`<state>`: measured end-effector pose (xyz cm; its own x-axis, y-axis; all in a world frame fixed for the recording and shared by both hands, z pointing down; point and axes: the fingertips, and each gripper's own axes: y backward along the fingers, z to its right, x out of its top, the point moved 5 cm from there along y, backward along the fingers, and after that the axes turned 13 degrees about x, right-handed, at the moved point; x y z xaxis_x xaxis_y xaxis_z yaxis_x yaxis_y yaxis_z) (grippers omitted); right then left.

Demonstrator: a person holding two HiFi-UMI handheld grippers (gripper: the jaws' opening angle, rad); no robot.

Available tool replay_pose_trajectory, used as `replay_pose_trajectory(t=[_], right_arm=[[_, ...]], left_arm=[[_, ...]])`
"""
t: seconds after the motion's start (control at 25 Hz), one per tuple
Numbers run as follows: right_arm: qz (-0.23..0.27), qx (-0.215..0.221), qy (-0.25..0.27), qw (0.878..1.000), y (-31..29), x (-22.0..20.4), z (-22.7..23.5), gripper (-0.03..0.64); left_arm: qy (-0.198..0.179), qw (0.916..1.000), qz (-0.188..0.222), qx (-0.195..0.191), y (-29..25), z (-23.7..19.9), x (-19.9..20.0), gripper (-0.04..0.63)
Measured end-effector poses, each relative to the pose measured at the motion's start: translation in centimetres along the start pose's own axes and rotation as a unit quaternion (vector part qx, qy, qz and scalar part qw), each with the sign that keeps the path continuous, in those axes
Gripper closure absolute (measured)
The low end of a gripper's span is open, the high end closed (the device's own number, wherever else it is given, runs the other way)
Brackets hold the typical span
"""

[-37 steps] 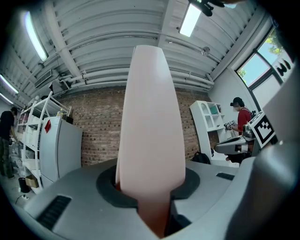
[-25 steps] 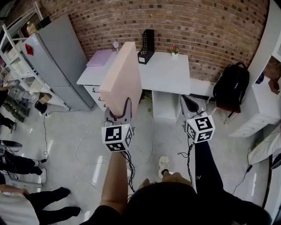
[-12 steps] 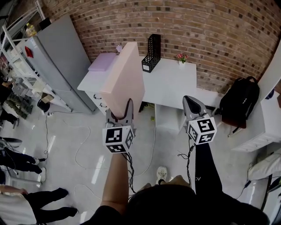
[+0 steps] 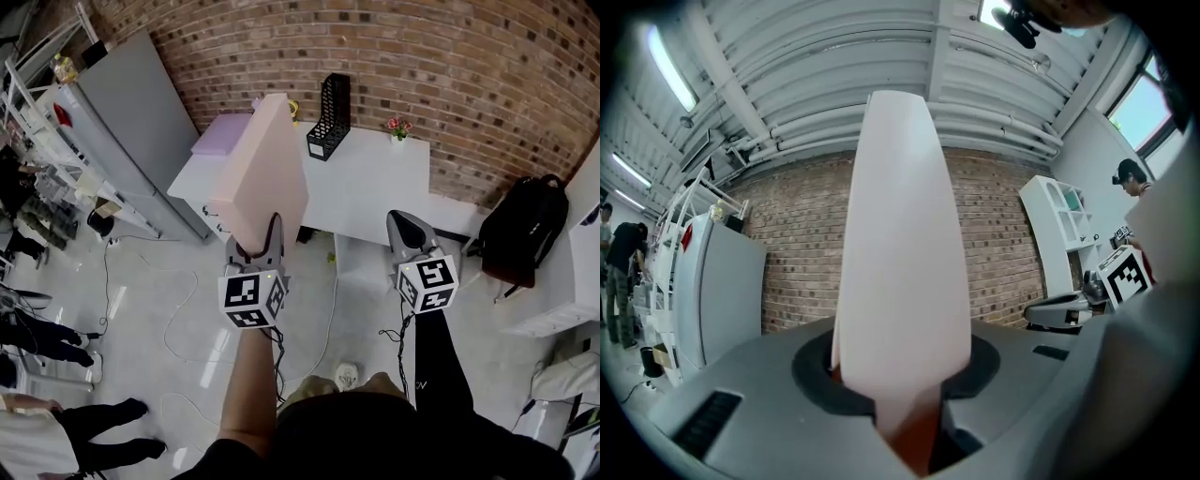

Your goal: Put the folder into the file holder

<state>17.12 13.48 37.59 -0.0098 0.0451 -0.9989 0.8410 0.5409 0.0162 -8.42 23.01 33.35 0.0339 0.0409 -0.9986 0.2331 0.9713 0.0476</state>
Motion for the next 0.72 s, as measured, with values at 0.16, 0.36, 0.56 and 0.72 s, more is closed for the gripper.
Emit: replay_pose_trajectory(t=[0.16, 0.36, 0.56, 0.72], right_arm=[[0.006, 0.000, -0.002, 1.000, -0.3, 0.1, 0.8, 0.615], [0.014, -0.003, 0.000, 1.000, -0.7, 0.4, 1.5, 0.615], [0.017, -0.007, 0.005, 1.000, -1.8, 0.6, 2.4, 0.615], [0.016, -0.011, 0.009, 1.000, -3.3, 0.3, 3.6, 0.615]], left_arm=[[-0.006, 1.0000, -0.001, 0.000, -0.9, 0.3, 0.0, 0.459], [-0.009, 0.9999, 0.004, -0.003, -1.8, 0.6, 0.3, 0.459], [-0.009, 0.9999, 0.010, -0.008, -3.5, 0.5, 0.4, 0.459], [-0.007, 0.9997, 0.018, -0.013, -5.6, 0.4, 0.4, 0.459]])
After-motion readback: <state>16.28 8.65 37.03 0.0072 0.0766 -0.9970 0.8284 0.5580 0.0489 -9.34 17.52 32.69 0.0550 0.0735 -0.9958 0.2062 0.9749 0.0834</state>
